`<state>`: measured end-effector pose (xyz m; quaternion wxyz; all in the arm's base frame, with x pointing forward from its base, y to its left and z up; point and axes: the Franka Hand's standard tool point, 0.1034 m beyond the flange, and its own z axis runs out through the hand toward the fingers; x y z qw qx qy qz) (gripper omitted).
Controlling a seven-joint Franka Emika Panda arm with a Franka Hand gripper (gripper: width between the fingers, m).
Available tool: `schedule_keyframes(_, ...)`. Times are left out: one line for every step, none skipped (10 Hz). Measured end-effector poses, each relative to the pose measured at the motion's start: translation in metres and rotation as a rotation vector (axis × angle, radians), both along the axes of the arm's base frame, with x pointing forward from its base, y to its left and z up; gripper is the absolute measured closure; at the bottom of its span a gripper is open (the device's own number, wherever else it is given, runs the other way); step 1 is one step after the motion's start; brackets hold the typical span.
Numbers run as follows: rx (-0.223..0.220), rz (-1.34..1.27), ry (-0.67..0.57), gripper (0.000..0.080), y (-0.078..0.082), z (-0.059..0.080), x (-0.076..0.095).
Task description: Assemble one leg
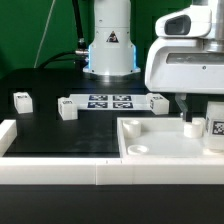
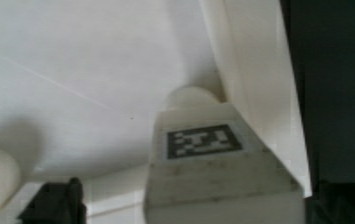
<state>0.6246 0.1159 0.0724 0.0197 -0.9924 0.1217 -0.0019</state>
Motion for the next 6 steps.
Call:
schedule_keyframes(0.000, 0.000, 0.000, 0.0269, 0.0000, 0.0000, 0.0000)
schedule_keyframes(0.000, 0.000, 0.000, 0.0269, 0.0000, 0.0000, 0.0000)
schedule_keyframes(0.000, 0.000, 0.000, 0.0454, 0.0001, 0.0000, 0.0000)
schedule_keyframes(0.000, 0.000, 0.000, 0.0509, 0.0001, 0.0000, 0.0000)
schedule_keyframes(0.001, -0.018, 0.001, 0.0509, 0.0002, 0.0000, 0.0000)
schedule_keyframes(0.001, -0.026, 0.001, 0.0509, 0.0003, 0.0000, -0.0001)
